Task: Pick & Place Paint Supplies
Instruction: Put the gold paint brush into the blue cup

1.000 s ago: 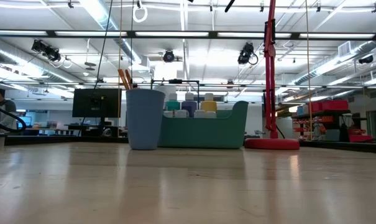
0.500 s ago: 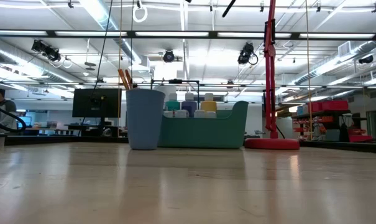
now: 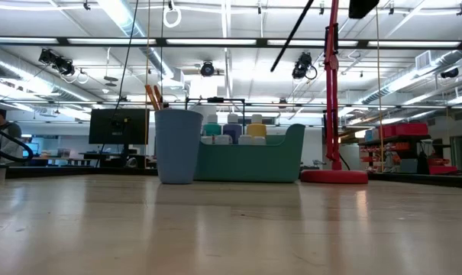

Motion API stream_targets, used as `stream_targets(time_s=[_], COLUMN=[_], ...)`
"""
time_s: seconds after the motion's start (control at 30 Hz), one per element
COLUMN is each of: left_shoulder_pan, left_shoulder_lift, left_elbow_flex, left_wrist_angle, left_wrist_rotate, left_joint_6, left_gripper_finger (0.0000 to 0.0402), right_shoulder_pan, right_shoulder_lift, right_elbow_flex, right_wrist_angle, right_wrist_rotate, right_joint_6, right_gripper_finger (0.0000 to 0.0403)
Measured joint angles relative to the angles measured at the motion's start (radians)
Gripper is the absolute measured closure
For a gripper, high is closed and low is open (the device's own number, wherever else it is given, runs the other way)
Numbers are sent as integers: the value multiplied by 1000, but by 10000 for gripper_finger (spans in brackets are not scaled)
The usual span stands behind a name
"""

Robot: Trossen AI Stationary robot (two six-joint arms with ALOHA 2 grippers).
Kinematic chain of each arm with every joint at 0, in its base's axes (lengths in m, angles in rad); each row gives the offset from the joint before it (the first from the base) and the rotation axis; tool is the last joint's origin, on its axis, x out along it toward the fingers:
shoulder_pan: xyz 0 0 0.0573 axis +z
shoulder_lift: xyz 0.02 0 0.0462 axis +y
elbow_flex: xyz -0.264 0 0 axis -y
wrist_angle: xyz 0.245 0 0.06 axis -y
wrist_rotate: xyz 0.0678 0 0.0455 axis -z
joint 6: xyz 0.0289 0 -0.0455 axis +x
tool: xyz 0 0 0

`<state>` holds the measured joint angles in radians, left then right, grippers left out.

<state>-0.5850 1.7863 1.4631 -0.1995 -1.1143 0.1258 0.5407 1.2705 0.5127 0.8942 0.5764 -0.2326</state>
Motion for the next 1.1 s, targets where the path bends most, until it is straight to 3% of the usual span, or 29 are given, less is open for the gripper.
stream_targets(time_s=[0.1,0.17,0.37,0.5,0.77,0.93,1.1], left_shoulder_pan=[-42,-69,-80,-67,-59,-59,-59], left_shoulder_lift=[-18,-46,-116,-165,-187,-187,-187], left_elbow_flex=[13,12,12,13,11,11,11], left_wrist_angle=[-23,-53,-114,-196,-383,-504,-574], left_wrist_rotate=[-166,-197,-172,-185,-174,-123,-167], left_joint_6=[46,71,92,35,-173,-307,-379], left_gripper_finger=[252,251,253,253,253,254,254], right_shoulder_pan=[-40,-82,-229,-320,-457,-498,-527], right_shoulder_lift=[3,25,163,289,477,532,542], right_elbow_flex=[0,0,94,259,552,602,605], right_wrist_angle=[3,44,92,22,-224,-308,-337], right_wrist_rotate=[52,62,-48,-97,-199,-309,-307], right_joint_6=[37,64,48,-34,-38,22,39], right_gripper_finger=[394,394,395,395,395,391,363])
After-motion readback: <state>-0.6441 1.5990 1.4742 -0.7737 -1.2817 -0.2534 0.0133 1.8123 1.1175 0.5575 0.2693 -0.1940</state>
